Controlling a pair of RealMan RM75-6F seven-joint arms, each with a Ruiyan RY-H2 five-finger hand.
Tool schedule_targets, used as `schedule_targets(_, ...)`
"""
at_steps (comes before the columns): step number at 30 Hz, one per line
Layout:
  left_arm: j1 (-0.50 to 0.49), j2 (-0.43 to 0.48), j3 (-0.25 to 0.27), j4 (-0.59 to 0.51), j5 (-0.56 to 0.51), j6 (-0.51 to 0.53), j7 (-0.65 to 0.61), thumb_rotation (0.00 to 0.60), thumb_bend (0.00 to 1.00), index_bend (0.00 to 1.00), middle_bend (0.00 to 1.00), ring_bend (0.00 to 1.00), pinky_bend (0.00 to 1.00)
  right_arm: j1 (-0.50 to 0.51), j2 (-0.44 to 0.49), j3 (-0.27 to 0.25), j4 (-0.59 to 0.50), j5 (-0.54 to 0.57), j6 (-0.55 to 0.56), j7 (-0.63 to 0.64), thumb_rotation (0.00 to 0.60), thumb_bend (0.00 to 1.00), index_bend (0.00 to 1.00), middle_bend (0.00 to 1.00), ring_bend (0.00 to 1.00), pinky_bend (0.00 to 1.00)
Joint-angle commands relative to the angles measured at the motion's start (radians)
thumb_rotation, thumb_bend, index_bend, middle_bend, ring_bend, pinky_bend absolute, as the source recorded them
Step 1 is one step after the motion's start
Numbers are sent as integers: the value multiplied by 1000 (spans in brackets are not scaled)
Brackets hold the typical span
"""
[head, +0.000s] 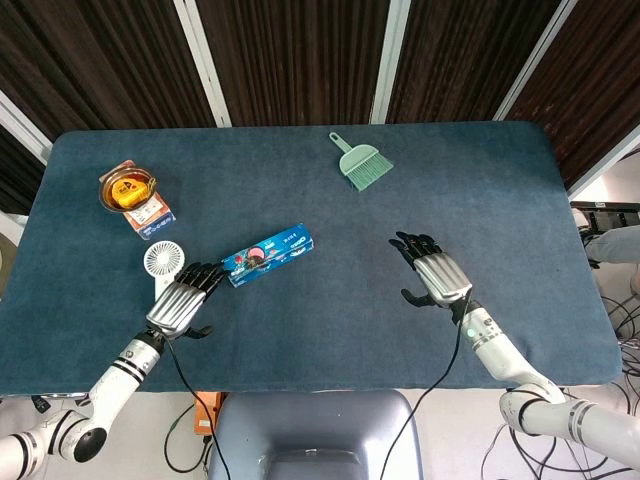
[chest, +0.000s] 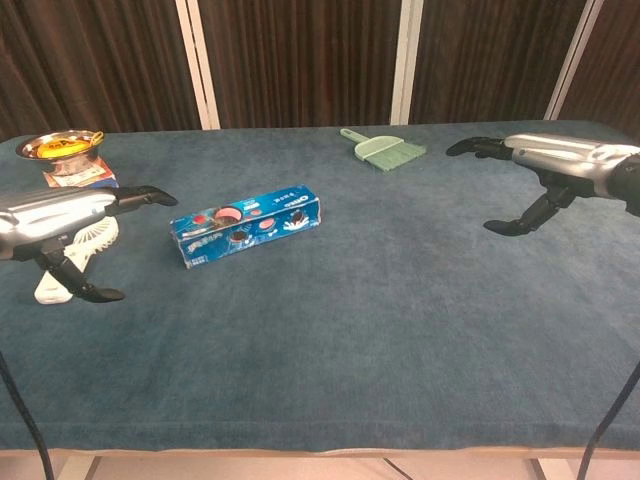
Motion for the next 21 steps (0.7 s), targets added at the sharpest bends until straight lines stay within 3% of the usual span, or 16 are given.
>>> schedule_targets(1, 1, 3, 7, -3, 2, 6, -3, 600, 221, 30, 0, 0, 34, -1, 5, -2, -3, 4, 5, 8, 600, 274, 0, 0, 0, 0)
schedule_targets(6, 7, 14, 12, -1, -6, 29, -11, 600, 221, 30, 0, 0, 34, -9, 20, -17, 3, 0, 21, 26, 600, 274, 0, 0, 0, 0)
schedule_targets(9, 42, 57, 28, -18, 25, 113, 36, 600, 223, 52, 0, 0, 34, -37, 56, -33, -24, -41, 78, 49, 600, 274, 0, 0, 0, 0)
schedule_targets(14, 124, 115, 51, -38, 16, 252, 145, 587, 317, 191, 0, 0, 34, -156, 153, -105, -87, -205, 319, 96, 600, 274, 0, 0, 0, 0)
schedule_targets(21, 196, 118, 103, -28, 38, 322, 128, 414, 496, 327, 0, 0, 34, -333, 239, -180, -87, -278, 579, 172, 600, 273, 0, 0, 0, 0)
